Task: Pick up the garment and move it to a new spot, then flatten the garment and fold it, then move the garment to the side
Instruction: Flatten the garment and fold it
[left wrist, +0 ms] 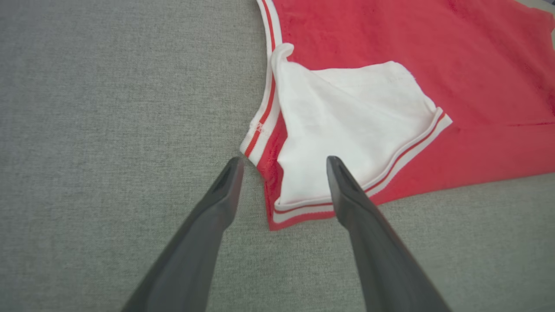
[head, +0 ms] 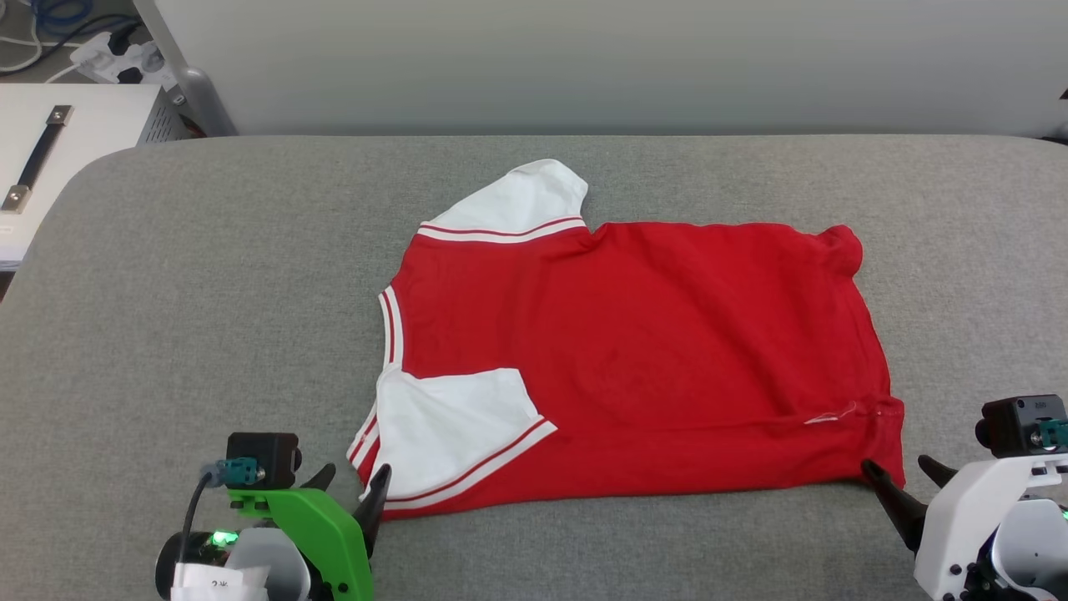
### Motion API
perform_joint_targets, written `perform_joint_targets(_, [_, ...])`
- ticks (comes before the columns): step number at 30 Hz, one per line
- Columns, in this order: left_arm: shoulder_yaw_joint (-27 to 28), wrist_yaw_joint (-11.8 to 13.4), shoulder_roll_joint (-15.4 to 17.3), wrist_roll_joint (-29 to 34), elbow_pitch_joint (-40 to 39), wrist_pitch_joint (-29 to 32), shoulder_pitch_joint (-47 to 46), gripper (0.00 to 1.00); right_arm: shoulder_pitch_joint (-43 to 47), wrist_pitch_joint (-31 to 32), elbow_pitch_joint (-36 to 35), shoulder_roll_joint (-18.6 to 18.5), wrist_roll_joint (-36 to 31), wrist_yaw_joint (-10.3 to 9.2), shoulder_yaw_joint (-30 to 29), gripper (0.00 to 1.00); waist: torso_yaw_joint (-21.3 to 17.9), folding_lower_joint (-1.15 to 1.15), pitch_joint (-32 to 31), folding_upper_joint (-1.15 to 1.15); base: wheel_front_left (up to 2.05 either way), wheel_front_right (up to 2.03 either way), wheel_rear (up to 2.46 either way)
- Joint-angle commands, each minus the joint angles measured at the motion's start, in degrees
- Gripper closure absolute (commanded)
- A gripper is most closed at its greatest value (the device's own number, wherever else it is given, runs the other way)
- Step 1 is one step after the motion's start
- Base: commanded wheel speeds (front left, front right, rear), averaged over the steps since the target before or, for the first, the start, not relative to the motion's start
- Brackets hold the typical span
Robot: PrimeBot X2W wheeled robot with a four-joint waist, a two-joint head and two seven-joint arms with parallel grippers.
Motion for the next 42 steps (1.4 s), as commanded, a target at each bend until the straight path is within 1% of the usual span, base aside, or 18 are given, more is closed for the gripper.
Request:
perform_joint_targets(1, [-0.17, 0.75, 0.6, 0.1, -0.51, 0.88, 0.65, 0.0, 0.57, 0.67, -0.78, 0.5, -0.74, -0.06, -0.47, 0.0, -0.24, 0.0, 0.32, 0.0, 0.0, 0.0, 0.0])
perform_joint_targets(7, [-1.41, 2.34, 1.39, 0.25, -1.42, 4.23, 0.4, 0.0, 0.58, 2.39, -2.73, 1.62, -1.47, -0.06, -1.02, 0.0, -1.05, 0.0, 1.9, 0.0, 0.0, 0.0, 0.0])
perform_joint_targets(14, [-2.75, 3.85, 0.66, 2.06, 2.7, 5.66, -1.45, 0.0, -0.31, 2.2, -3.27, 1.76, -1.65, -0.06, -0.89, 0.0, -2.14, 0.0, 4.28, 0.0, 0.0, 0.0, 0.0])
perform_joint_targets(20, [-2.69, 2.44, -1.24, 1.49, 6.09, 4.9, -2.3, 0.0, -0.81, 1.81, -2.96, 1.6, -1.47, -0.06, -0.7, 0.0, -2.8, 0.0, 5.54, 0.0, 0.0, 0.0, 0.0])
perform_joint_targets(23, [-3.24, 1.63, -1.71, 1.24, 7.76, 5.59, -2.49, 0.0, -0.91, 1.7, -2.77, 1.46, -1.45, -0.06, -0.67, 0.0, -2.95, 0.0, 5.87, 0.0, 0.0, 0.0, 0.0])
perform_joint_targets(24, [-3.48, 1.2, -1.98, 0.88, 8.38, 6.14, -2.47, 0.06, -0.97, 1.68, -2.69, 1.42, -1.45, -0.06, -0.65, 0.0, -2.97, 0.0, 5.93, 0.0, 0.0, 0.0, 0.0])
perform_joint_targets(25, [-3.8, 0.8, -2.15, 0.67, 8.87, 6.72, -2.48, 0.51, -1.02, 1.68, -2.62, 1.41, -1.44, -0.06, -0.64, 0.0, -2.97, 0.0, 5.96, 0.0, 0.0, 0.0, 0.0])
perform_joint_targets(26, [-4.29, 0.29, -2.36, 0.45, 9.43, 7.52, -2.49, 1.0, -1.07, 1.67, -2.51, 1.39, -1.44, -0.06, -0.64, 0.0, -2.92, 0.0, 5.89, 0.0, 0.0, 0.0, 0.0])
perform_joint_targets(29, [-5.41, -1.25, -2.95, -0.07, 10.36, 9.01, -2.34, 1.0, -1.21, 1.83, -2.19, 1.0, -1.85, -0.06, -0.69, 0.0, -2.65, 0.0, 5.23, 0.0, 0.0, 0.0, 0.0])
perform_joint_targets(31, [-5.0, -1.65, -3.41, -0.31, 10.64, 7.97, -2.28, 1.0, -1.22, 1.94, -2.03, 0.59, -2.56, -0.06, -0.95, 0.0, -2.26, 0.0, 4.59, 0.0, 0.0, 0.0, 0.0])
perform_joint_targets(36, [-3.51, -1.87, -3.36, -0.4, 9.51, 4.79, -2.03, 1.0, -1.21, 2.61, -0.55, 0.29, -4.27, -0.06, -1.76, 0.0, -1.03, 0.0, 3.01, 0.0, 0.0, 0.0, 0.0])
perform_joint_targets(42, [-2.07, -1.22, -1.91, -0.01, 5.01, 2.69, -2.04, 1.0, -2.82, 2.7, 3.55, 0.99, -7.67, -0.06, -3.53, 0.0, 0.57, 0.0, 2.32, 0.0, 0.0, 0.0, 0.0])
